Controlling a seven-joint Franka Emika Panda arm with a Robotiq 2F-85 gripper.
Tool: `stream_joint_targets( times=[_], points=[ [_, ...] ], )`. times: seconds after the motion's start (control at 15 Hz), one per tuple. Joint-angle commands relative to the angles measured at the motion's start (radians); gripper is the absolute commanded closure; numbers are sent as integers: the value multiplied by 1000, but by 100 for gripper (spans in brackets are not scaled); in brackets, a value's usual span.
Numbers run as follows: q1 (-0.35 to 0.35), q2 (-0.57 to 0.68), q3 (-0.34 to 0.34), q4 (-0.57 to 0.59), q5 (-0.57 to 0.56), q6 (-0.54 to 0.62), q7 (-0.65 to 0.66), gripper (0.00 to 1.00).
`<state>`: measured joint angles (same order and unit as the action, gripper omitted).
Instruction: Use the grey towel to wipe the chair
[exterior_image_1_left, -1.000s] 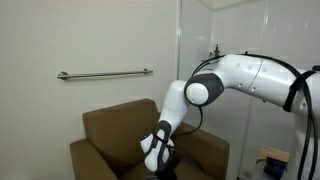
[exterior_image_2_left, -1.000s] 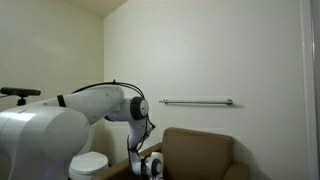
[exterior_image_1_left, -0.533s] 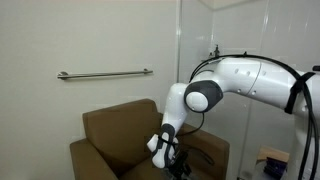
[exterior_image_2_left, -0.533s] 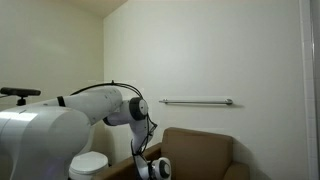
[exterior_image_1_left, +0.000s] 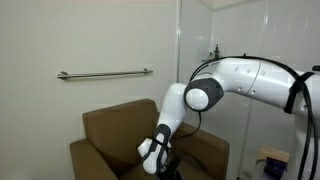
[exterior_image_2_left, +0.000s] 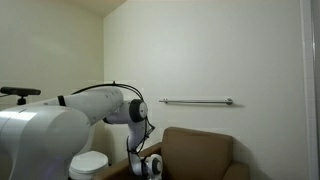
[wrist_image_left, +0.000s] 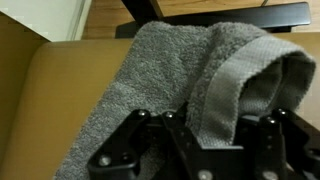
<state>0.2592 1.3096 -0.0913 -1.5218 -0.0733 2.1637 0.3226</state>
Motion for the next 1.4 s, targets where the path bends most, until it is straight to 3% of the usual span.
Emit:
stream_joint_targets(
  times=[0.0,0.6,0.93,1.33],
  points=[
    [-44,-43,88,-32,18,105,-86,97],
    [-248,-66,247,-142,117,385,-333,97],
    [-166,-50,108,-99,80,306,-192,97],
    [-115,-28,-20,-75,74,227,-44,97]
  ],
)
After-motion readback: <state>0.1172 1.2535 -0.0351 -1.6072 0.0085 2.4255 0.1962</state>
